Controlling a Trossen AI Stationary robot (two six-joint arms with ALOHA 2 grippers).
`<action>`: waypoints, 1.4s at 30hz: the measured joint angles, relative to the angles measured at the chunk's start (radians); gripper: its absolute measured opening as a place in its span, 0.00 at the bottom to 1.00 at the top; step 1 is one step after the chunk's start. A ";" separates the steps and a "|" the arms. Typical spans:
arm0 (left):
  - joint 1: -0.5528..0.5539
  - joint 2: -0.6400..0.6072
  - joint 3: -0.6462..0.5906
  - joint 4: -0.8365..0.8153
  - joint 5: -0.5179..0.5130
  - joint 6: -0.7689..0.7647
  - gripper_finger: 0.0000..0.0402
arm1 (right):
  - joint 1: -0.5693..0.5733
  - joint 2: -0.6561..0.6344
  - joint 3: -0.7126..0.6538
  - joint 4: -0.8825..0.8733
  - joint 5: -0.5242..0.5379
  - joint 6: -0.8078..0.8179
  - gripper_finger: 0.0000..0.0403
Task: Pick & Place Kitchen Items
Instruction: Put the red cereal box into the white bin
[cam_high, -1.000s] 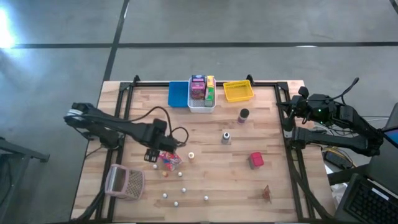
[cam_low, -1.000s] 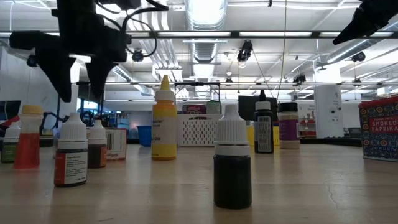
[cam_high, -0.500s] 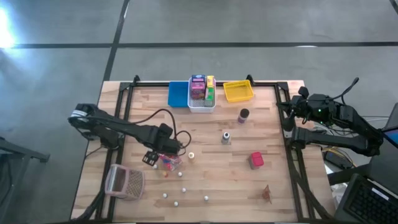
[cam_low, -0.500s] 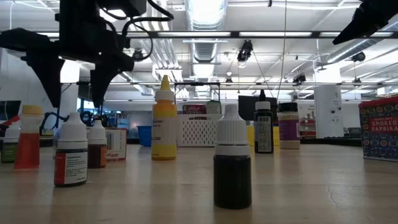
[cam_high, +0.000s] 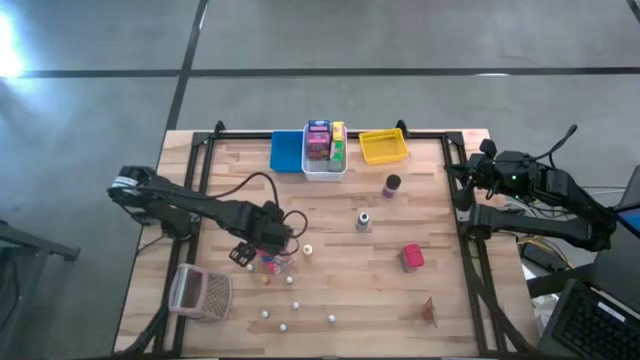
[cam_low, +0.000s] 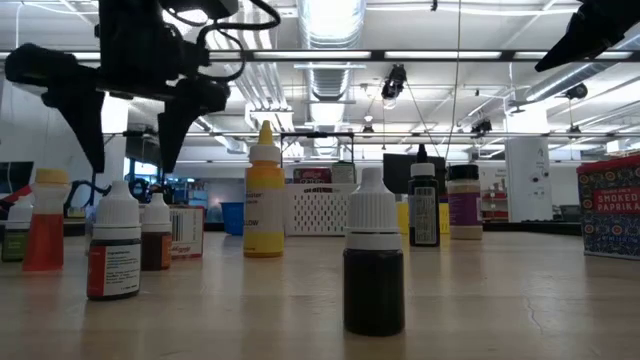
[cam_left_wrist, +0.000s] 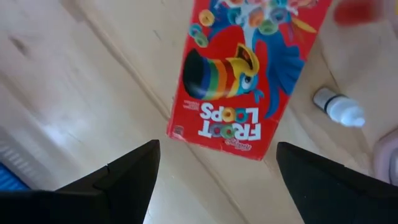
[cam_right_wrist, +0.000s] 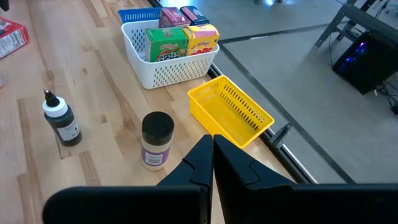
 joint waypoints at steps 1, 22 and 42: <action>0.000 0.000 0.006 -0.010 -0.003 -0.039 0.81 | 0.000 0.000 0.000 0.000 0.000 0.000 0.02; 0.003 -0.004 0.004 0.035 -0.108 -0.339 0.81 | 0.000 0.000 0.000 0.000 0.000 -0.001 0.02; -0.002 -0.008 0.015 0.051 -0.132 -0.285 0.81 | 0.000 0.000 0.000 0.000 0.000 0.000 0.02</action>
